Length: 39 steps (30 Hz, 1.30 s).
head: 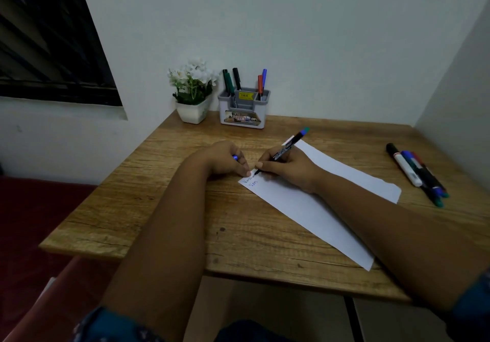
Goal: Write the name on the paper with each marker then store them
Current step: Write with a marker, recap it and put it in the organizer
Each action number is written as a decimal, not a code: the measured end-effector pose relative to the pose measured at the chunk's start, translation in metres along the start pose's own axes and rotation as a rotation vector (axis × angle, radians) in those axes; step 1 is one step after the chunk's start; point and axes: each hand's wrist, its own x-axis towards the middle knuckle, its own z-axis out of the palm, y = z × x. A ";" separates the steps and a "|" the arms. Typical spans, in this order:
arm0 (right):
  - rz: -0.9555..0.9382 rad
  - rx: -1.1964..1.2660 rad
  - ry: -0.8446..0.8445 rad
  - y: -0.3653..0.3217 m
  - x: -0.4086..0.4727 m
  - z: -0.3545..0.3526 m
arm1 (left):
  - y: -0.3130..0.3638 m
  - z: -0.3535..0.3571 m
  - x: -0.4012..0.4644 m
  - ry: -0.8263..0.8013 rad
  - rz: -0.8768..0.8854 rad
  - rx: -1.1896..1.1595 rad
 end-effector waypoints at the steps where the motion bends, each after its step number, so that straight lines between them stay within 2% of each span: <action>1: -0.019 -0.007 -0.010 0.000 0.000 -0.001 | 0.000 0.000 0.000 -0.001 0.000 -0.006; 9: -0.068 -0.191 0.091 0.006 -0.001 0.003 | 0.001 -0.004 -0.004 -0.062 0.004 -0.013; 22: -0.096 -0.323 0.055 0.000 -0.003 0.002 | 0.000 -0.004 -0.005 -0.064 -0.003 -0.019; 28: -0.088 -0.338 0.062 0.002 -0.002 0.000 | 0.002 -0.004 -0.006 -0.063 -0.010 -0.031; 32: -0.065 -0.289 0.126 0.003 -0.002 -0.001 | 0.001 -0.004 -0.007 -0.059 -0.009 -0.032; 39: -0.078 -0.329 0.093 0.001 -0.003 0.000 | 0.002 -0.004 -0.008 -0.055 -0.013 -0.026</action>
